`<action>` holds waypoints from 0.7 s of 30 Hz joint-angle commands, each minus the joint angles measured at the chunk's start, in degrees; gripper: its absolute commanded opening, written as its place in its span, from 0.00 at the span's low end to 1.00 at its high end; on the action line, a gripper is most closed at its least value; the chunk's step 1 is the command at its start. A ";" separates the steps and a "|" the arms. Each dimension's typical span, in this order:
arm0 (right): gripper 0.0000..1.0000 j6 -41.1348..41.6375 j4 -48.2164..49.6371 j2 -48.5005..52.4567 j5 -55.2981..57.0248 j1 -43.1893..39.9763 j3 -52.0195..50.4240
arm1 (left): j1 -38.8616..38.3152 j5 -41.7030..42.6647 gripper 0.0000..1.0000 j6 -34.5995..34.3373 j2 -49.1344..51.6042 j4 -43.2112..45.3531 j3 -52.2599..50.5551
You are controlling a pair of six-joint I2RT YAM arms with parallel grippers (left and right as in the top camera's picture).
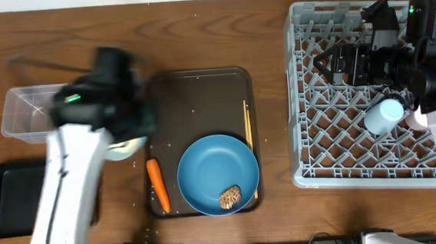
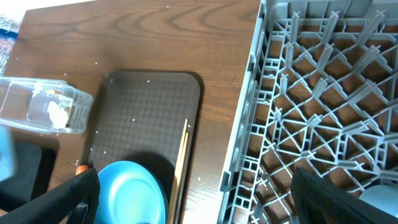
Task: Sort waste into correct bins and load items into the dishwasher rack
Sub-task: 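Tip the rice from the bowl onto the black tray with left gripper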
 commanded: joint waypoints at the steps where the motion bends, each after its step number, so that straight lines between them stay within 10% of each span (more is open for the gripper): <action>1: 0.91 0.07 0.20 0.28 -0.04 0.66 -0.33 | 10.95 9.33 0.06 5.68 -2.93 -1.64 -0.11; 21: 0.91 0.11 0.61 0.28 -0.04 0.66 -0.33 | 70.71 63.89 0.06 39.30 -2.67 6.40 -25.64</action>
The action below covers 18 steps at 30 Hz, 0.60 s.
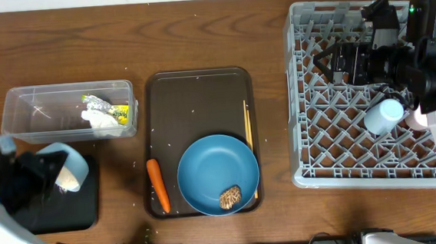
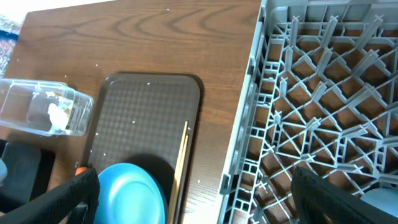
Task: Sort waste into correct bins and load items into the dishwasher rack
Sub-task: 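Tip the rice from the bowl onto the black tray with left gripper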
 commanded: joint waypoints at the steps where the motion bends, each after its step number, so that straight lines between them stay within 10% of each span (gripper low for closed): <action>1: 0.91 0.13 0.00 0.28 -0.04 0.66 -0.26 | 7.52 14.14 0.06 9.62 0.07 1.73 -5.75; 18: 0.91 1.16 1.01 0.28 -0.04 0.63 -0.26 | 24.81 26.45 0.06 18.21 0.17 6.75 -19.50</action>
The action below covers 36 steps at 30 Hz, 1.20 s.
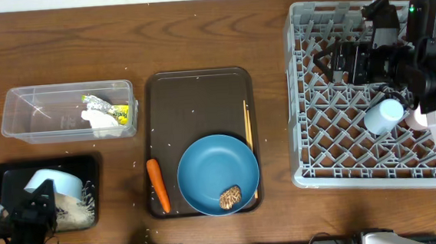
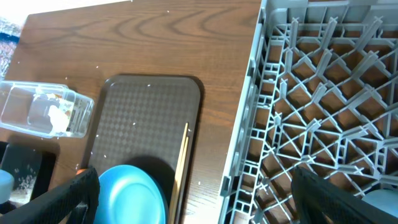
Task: Sort waste into correct bins and load items into the dishwasher rack
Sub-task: 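Tip the rice from the bowl onto the black tray with left gripper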
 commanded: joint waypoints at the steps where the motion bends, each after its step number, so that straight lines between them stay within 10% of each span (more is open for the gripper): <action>1: 0.91 0.74 0.66 0.28 -0.04 0.63 -0.17 | 0.39 6.60 0.06 4.24 0.00 -0.66 0.02; 16: 0.91 3.15 1.81 0.28 -0.04 0.66 -0.17 | -0.22 7.08 0.06 9.64 0.85 -1.75 -0.26; 36: 0.91 3.72 1.70 0.39 -0.04 0.63 -0.17 | -1.77 6.84 0.06 -4.48 2.38 4.85 -0.76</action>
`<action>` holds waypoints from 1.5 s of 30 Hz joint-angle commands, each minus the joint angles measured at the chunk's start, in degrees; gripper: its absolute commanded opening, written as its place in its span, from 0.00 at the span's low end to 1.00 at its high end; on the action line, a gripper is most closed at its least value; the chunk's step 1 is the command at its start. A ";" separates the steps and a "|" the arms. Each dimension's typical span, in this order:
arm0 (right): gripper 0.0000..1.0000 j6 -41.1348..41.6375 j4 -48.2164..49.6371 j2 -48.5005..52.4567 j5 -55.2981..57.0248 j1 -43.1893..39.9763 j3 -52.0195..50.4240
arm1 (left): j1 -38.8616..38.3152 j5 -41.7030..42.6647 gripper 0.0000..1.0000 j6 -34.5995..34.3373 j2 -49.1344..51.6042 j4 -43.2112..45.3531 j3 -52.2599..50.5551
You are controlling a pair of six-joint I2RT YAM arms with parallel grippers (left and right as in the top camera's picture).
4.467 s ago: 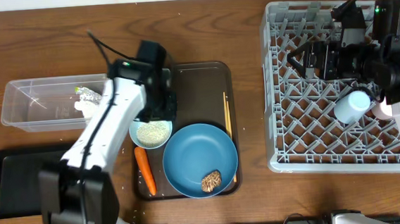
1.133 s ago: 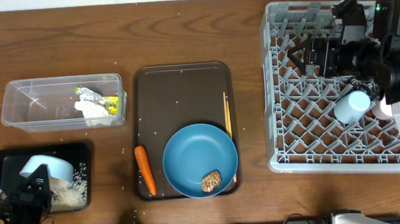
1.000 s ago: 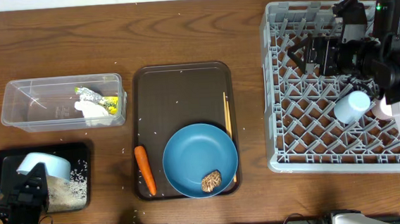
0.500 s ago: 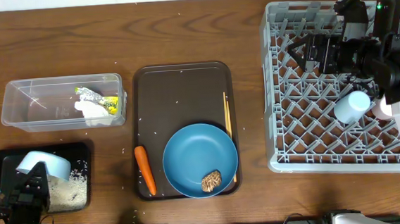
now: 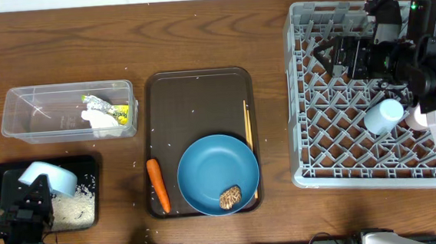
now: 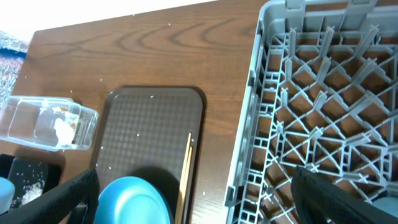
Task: Sort waste into correct bins and load items into the dishwasher rack
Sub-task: 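Tip the rice from the bowl onto the black tray with left gripper, then carry the empty bowl with the left gripper toward the rack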
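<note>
My left gripper (image 5: 25, 203) is at the bottom left, over the black tray, and appears shut on a light blue bowl (image 5: 49, 178) tipped on its side. White rice (image 5: 76, 209) lies in that tray. On the brown tray (image 5: 197, 100) are a blue plate (image 5: 218, 172) carrying a brown lump of food (image 5: 230, 197), a carrot (image 5: 157, 185) and chopsticks (image 5: 248, 139). My right gripper (image 5: 329, 56) hangs open and empty above the far left of the grey dishwasher rack (image 5: 360, 175). The right wrist view shows the plate (image 6: 134, 202), the chopsticks (image 6: 185, 168) and the rack (image 6: 323, 93).
A clear plastic bin (image 5: 40, 111) holding wrappers and paper stands left of the brown tray. A white cup (image 5: 384, 116) sits in the rack under the right arm. Small crumbs are scattered on the wooden table (image 5: 196, 31).
The right gripper has shifted a little toward the far edge of the rack. The bowl in the left gripper sits slightly further back, and the rice lies more spread in the black tray.
First the left arm was blurred between the clear bin and the brown tray with the bowl. Then it held the tilted bowl, rice inside, over the black tray. Then rice lay in the tray, as now. The right gripper stayed open over the rack.
</note>
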 commanded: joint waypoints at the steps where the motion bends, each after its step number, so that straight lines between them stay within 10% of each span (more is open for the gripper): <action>1: 0.91 0.81 -0.11 0.39 -0.04 0.63 -0.17 | -0.44 1.64 0.06 -4.92 0.46 -0.55 -0.13; 13: 0.92 0.79 0.83 0.42 -0.02 0.52 -0.15 | -7.13 2.95 0.06 -8.13 0.24 1.07 0.81; 22: 0.92 0.09 2.25 0.39 5.90 0.17 -0.13 | -40.59 2.89 0.06 -10.95 0.09 6.99 18.58; 34: 0.92 8.13 3.93 0.39 6.47 -16.87 0.33 | -89.55 -16.57 0.06 -55.19 1.68 73.18 24.57; 45: 0.94 8.11 0.81 0.42 5.53 -22.01 0.33 | -117.04 -35.65 0.06 -66.40 14.16 87.60 24.57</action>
